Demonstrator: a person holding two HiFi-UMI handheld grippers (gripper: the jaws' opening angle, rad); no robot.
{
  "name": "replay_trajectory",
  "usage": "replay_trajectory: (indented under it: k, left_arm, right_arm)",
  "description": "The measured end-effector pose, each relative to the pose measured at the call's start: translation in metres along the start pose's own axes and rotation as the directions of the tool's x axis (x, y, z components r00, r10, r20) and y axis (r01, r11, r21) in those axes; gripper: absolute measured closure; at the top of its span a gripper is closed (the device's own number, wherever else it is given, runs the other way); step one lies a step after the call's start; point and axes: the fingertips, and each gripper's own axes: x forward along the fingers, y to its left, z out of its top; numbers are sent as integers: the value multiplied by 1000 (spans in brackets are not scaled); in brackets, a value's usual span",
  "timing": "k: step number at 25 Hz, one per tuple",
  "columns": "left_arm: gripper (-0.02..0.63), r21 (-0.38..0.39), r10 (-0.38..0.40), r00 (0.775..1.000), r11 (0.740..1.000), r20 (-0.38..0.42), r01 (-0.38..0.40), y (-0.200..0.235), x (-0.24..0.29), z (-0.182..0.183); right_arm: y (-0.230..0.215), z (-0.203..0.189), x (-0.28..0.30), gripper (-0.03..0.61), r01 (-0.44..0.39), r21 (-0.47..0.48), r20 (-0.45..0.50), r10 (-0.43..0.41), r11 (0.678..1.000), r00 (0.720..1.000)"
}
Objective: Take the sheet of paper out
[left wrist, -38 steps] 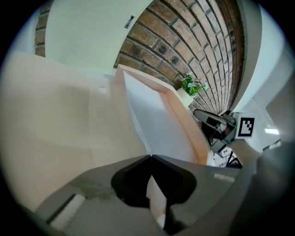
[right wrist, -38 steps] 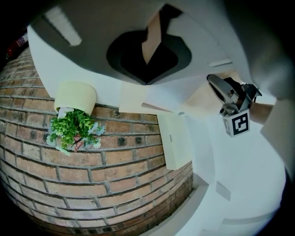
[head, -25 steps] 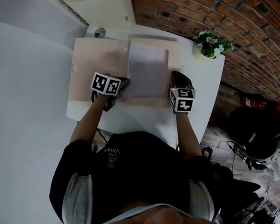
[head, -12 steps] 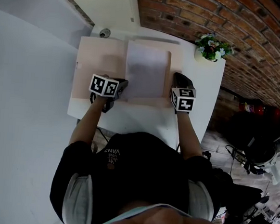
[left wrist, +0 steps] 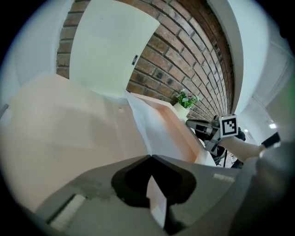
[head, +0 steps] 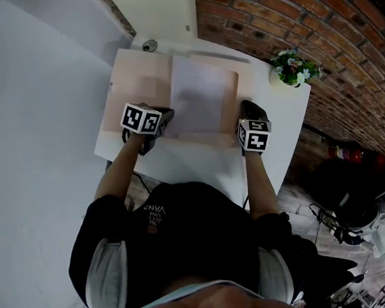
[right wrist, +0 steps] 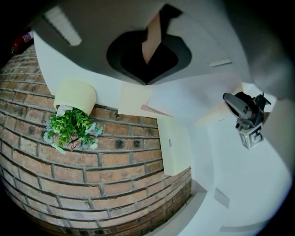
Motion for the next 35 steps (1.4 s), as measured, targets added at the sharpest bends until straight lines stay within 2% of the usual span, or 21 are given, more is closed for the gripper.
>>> replay_trajectory:
  k: [19, 35]
  left_arm:
    - [612, 22, 38, 997, 999, 61, -39, 5, -32, 1]
    - [612, 40, 55, 993, 997, 106, -59, 9, -67, -8]
  right_arm:
    - [8, 3, -20, 580, 12, 40, 38, -14, 999, 999]
    - [39, 4, -38, 580, -15, 32, 60, 13, 999, 998]
